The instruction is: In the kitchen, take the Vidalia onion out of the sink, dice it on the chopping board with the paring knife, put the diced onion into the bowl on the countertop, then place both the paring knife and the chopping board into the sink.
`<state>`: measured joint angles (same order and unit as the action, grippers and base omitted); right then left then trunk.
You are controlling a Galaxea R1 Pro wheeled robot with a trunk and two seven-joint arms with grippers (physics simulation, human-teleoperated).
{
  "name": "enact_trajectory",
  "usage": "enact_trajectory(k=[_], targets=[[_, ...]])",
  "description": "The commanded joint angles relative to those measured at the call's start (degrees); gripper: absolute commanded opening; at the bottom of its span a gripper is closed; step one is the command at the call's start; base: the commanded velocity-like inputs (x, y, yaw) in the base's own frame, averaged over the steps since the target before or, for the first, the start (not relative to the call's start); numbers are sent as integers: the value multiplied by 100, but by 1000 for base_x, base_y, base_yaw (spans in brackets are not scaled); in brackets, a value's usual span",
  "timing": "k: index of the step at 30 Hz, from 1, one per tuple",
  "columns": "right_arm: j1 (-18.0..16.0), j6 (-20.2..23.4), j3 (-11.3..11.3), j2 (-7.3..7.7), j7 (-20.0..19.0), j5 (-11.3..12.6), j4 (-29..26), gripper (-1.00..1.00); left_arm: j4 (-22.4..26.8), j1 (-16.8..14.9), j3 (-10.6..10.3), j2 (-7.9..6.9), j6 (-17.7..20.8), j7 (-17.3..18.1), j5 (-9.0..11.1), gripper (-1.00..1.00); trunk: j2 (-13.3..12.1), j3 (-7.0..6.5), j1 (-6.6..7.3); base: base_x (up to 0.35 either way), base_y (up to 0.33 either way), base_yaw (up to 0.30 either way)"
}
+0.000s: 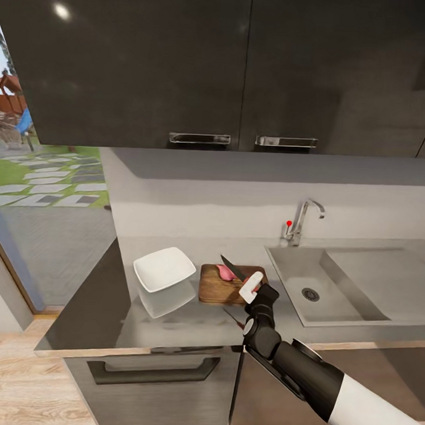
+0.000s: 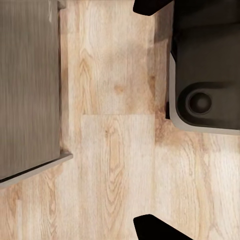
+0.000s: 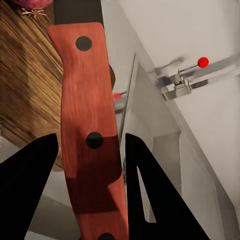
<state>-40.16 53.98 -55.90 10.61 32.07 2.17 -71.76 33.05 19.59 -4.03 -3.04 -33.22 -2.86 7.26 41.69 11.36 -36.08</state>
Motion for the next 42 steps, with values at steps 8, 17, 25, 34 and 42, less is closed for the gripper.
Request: enact_trajectory(k=[8,17,25,34,42], targets=[[-10,33,-18,2,36,20,-5,-100,16,1,-43,-4,-9,-30,48,100,7,8,-2,24,0,0],[-10,17,-17,2,61,-27,-14,-100,15,1,-45,-5,-9,-30,48,100,7,8,-2,120,0,0],[-10,12,-20,1,61,-10,-14,-100,13,1,-41,-10,-9,-30,48,100,7,8,-2,5,0,0],[-10,20,-26,-1,54,2,-6,-100,10,1,-44,-5,-9,-30,48,100,7,47,-2,0,0,0],[-10,30,-26,2,54,5,-5,-100,9,1,-45,-9,-9,-30,48,100,7,116,-2,0,0,0]])
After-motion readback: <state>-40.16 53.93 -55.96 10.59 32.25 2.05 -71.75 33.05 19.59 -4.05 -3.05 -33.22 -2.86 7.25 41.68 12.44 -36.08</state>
